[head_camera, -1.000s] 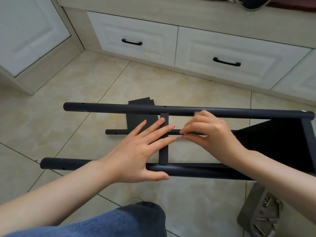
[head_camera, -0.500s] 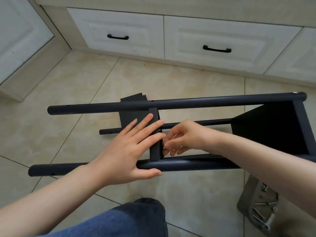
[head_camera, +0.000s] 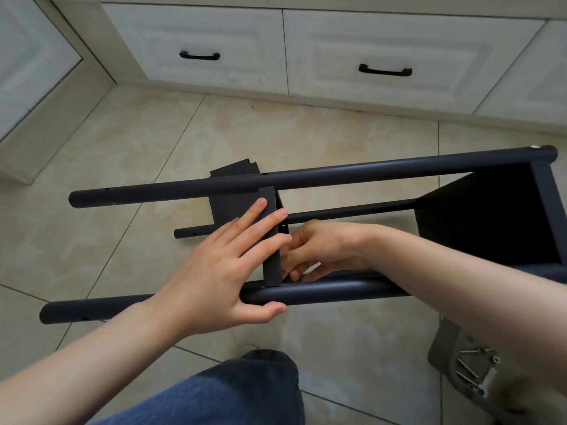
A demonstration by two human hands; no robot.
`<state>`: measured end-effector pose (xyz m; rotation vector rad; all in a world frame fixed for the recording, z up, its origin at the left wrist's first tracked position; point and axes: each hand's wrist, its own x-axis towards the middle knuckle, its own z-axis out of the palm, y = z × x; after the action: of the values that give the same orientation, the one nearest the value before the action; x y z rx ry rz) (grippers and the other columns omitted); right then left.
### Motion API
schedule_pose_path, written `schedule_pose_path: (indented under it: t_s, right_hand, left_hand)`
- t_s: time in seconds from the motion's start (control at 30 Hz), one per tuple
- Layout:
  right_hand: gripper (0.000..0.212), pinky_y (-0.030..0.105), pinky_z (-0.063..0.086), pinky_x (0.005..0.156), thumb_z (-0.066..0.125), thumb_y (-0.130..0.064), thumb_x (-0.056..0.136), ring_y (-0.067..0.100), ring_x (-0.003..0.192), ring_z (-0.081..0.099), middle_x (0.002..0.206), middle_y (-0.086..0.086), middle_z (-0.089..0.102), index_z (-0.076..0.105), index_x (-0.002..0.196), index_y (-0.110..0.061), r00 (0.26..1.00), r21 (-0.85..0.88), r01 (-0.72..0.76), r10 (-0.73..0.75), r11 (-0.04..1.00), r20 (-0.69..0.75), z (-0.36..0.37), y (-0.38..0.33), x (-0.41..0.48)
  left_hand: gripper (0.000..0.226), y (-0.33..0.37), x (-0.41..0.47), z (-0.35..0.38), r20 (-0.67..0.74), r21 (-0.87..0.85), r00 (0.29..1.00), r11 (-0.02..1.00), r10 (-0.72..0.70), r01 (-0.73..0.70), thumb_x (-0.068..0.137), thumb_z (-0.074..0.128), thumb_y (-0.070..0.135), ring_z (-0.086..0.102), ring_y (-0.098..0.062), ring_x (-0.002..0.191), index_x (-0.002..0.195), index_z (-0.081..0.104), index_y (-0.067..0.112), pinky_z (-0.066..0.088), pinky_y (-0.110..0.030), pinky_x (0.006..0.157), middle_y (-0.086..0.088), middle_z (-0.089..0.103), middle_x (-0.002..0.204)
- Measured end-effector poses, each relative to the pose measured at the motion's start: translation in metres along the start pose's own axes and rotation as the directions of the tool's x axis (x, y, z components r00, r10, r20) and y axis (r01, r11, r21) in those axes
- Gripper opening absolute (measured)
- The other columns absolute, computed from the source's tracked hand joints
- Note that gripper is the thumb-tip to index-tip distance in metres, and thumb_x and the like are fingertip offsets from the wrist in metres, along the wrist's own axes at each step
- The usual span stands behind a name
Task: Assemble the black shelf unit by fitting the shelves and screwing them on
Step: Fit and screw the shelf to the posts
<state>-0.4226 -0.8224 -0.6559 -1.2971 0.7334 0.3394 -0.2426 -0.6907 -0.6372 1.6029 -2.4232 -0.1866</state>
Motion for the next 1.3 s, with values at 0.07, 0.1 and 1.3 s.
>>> schedule_pose_path:
  t_s: [0.07, 0.1, 1.3]
  right_hand:
    - [0.009, 0.033, 0.054, 0.089, 0.067, -0.021, 0.093, 0.009, 0.083, 0.067, 0.091, -0.002, 0.076, 0.075, 0.089, -0.021, 1.000, -0.019, 0.010, -0.009, 1.000, 0.004, 0.000, -0.001, 0.000]
    - [0.009, 0.035, 0.054, 0.092, 0.068, -0.021, 0.093, 0.010, 0.084, 0.068, 0.090, -0.001, 0.075, 0.075, 0.087, -0.022, 1.000, -0.030, 0.010, -0.010, 0.999, 0.003, 0.001, -0.001, 0.000]
    - [0.011, 0.035, 0.052, 0.092, 0.067, -0.020, 0.092, 0.015, 0.083, 0.066, 0.090, 0.004, 0.072, 0.076, 0.090, -0.014, 0.991, -0.001, -0.075, 0.075, 0.997, 0.114, -0.004, 0.004, 0.009]
  left_hand:
    - [0.080, 0.000, 0.000, 0.000, -0.003, 0.010, 1.000, 1.000, 0.000, 0.000, 0.083, 0.058, 0.071, 0.012, -0.023, 0.156, 0.145, 0.044, 0.023, 0.040, -0.046, 0.111, 0.003, 0.023, 0.167]
    - [0.080, 0.000, 0.000, -0.001, -0.004, 0.014, 1.000, 1.000, 0.000, 0.000, 0.082, 0.058, 0.071, 0.012, -0.023, 0.156, 0.145, 0.045, 0.023, 0.039, -0.045, 0.111, 0.003, 0.023, 0.167]
    - [0.080, 0.005, -0.001, -0.005, 0.007, 0.027, 1.000, 1.000, -0.005, 0.005, 0.082, 0.058, 0.071, 0.013, -0.023, 0.156, 0.145, 0.048, 0.021, 0.035, -0.040, 0.110, 0.002, 0.024, 0.167]
